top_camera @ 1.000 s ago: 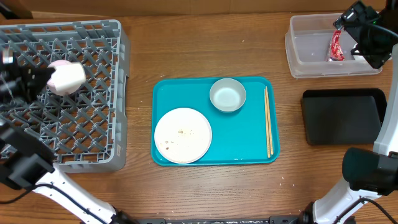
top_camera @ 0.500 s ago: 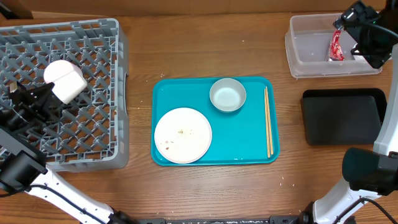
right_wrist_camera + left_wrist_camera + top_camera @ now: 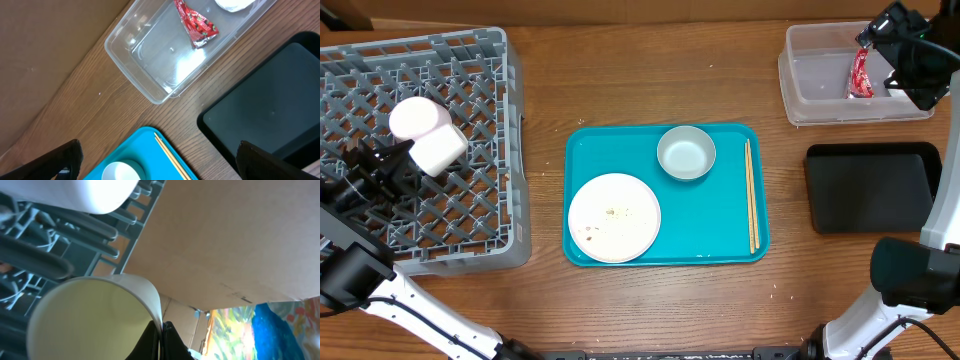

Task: Sort waste into correct bins and load items into the dishwasher
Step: 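Lower the white cup into the rack and open the left gripper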

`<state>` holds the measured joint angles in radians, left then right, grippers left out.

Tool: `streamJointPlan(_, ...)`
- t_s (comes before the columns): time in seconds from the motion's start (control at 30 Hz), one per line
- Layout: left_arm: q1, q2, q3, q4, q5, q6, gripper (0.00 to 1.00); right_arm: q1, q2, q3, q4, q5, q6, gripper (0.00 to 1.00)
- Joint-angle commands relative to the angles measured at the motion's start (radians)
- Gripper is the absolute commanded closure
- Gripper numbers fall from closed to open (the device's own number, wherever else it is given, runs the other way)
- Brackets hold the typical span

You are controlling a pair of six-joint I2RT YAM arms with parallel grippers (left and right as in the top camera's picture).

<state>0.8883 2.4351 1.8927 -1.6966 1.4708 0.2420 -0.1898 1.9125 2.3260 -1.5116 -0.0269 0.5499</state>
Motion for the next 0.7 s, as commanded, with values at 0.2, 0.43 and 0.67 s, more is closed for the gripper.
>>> streamJointPlan(0.2,0.011,0.014,-0.024,0.007,-0.095,-0.012,0.70,-0.002,-0.001,0.009,0.002,-0.001,0.004,0.00)
streamJointPlan(0.43,0.011,0.010,0.027,0.005,-0.180,-0.031,0.53,-0.002,-0.001,0.009,0.003,-0.001,0.004,0.00)
streamJointPlan(0.67,0.010,-0.037,0.198,0.006,-0.374,-0.196,0.54,-0.002,-0.001,0.009,0.003,-0.001,0.004,0.00)
